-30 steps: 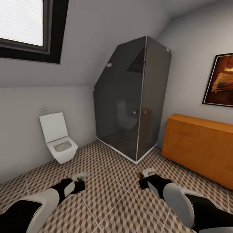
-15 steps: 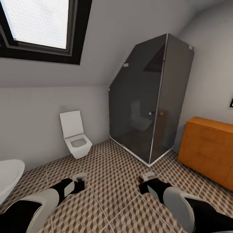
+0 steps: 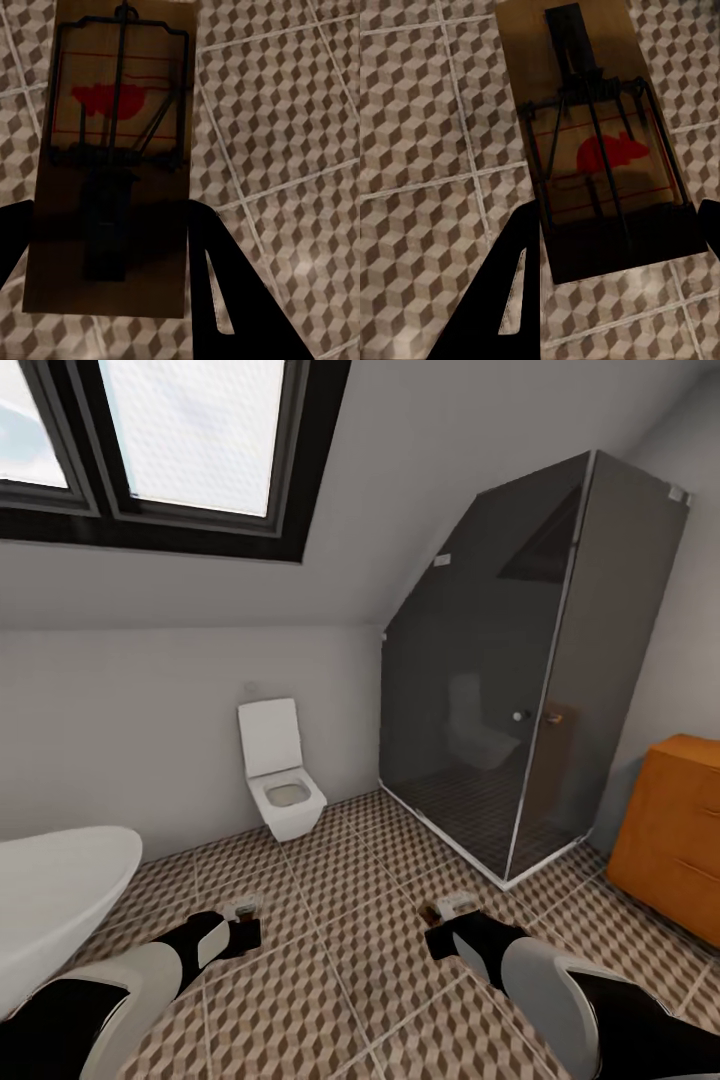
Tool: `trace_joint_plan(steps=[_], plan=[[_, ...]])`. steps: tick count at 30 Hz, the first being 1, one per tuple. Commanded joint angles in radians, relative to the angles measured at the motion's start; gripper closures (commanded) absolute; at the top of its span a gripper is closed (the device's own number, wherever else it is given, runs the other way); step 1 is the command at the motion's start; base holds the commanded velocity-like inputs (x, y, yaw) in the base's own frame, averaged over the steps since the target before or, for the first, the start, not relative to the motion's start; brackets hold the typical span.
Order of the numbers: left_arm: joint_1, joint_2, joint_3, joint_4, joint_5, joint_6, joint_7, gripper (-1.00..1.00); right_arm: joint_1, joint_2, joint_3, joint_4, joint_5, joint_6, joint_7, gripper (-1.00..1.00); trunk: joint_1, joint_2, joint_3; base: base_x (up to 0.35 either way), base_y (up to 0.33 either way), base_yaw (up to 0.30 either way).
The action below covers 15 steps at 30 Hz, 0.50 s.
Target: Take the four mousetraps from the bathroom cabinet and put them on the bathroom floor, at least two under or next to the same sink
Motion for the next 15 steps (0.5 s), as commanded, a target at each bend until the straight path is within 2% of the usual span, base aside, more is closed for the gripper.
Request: trace_joint_plan(steps=[1,9,15], plan=[[-0.001,0.000,-0.009,0.000,0.007,0.004,-0.001,1.00,-0.001,0.000,-0.008,0.001,0.009,0.003,0.001,1.00,0.000,-0.001,-0.001,0.000,0.000,0.300],[-0.001,0.001,-0.008,0.000,0.007,0.004,-0.001,1.00,0.000,0.002,-0.008,0.001,0.012,0.001,0.001,1.00,0.000,-0.001,-0.001,0.000,0.000,0.300],[-0.001,0.016,-0.008,0.000,0.008,-0.028,-0.001,1.00,0.000,0.003,-0.008,0.001,0.011,0.001,0.001,1.00,0.000,-0.001,-0.001,0.000,0.000,0.300]])
